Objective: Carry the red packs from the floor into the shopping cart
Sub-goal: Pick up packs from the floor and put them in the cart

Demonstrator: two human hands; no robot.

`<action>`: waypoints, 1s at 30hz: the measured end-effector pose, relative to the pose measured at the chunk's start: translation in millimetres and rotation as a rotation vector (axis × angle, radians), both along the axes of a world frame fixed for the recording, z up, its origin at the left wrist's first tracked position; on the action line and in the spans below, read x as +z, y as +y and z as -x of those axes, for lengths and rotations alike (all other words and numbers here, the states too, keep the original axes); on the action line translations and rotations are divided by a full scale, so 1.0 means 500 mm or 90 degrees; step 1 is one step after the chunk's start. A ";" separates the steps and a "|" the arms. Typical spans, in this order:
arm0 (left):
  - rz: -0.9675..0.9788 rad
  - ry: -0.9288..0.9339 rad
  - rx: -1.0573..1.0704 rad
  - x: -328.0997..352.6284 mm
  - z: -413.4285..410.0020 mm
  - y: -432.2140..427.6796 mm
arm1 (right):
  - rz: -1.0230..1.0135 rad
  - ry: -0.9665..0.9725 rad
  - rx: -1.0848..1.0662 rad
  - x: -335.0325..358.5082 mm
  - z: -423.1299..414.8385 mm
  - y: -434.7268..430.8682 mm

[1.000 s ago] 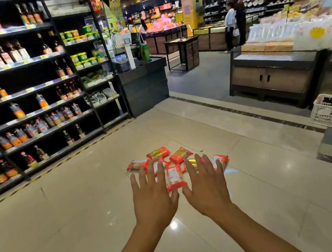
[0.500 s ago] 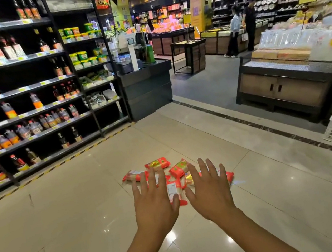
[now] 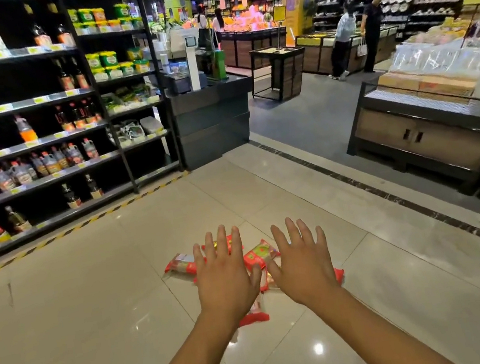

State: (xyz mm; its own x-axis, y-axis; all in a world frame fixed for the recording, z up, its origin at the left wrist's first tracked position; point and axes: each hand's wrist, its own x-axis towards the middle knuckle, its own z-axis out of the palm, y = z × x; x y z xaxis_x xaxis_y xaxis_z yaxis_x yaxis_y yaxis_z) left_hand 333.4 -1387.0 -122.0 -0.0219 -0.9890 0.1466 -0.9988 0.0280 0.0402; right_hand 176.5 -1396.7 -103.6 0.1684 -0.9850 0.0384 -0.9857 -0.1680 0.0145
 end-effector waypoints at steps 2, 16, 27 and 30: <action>-0.015 0.002 0.004 -0.006 -0.014 -0.044 | -0.010 -0.001 0.002 -0.004 -0.014 -0.049; -0.108 0.025 0.090 -0.150 -0.149 -0.349 | -0.107 -0.051 0.005 -0.157 -0.082 -0.411; -0.274 0.036 0.176 -0.361 -0.224 -0.688 | -0.259 -0.113 -0.053 -0.393 -0.121 -0.802; -0.324 0.043 0.192 -0.447 -0.231 -0.753 | -0.298 -0.128 -0.069 -0.482 -0.143 -0.867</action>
State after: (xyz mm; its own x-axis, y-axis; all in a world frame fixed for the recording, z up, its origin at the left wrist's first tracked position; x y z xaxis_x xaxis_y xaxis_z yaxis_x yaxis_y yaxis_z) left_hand 448.8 -1763.6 -345.6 0.2640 -0.8965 -0.3557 -0.9544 -0.2962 0.0381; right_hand 247.7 -1830.4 -344.6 0.0988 -0.9160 -0.3887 -0.9735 -0.0079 -0.2287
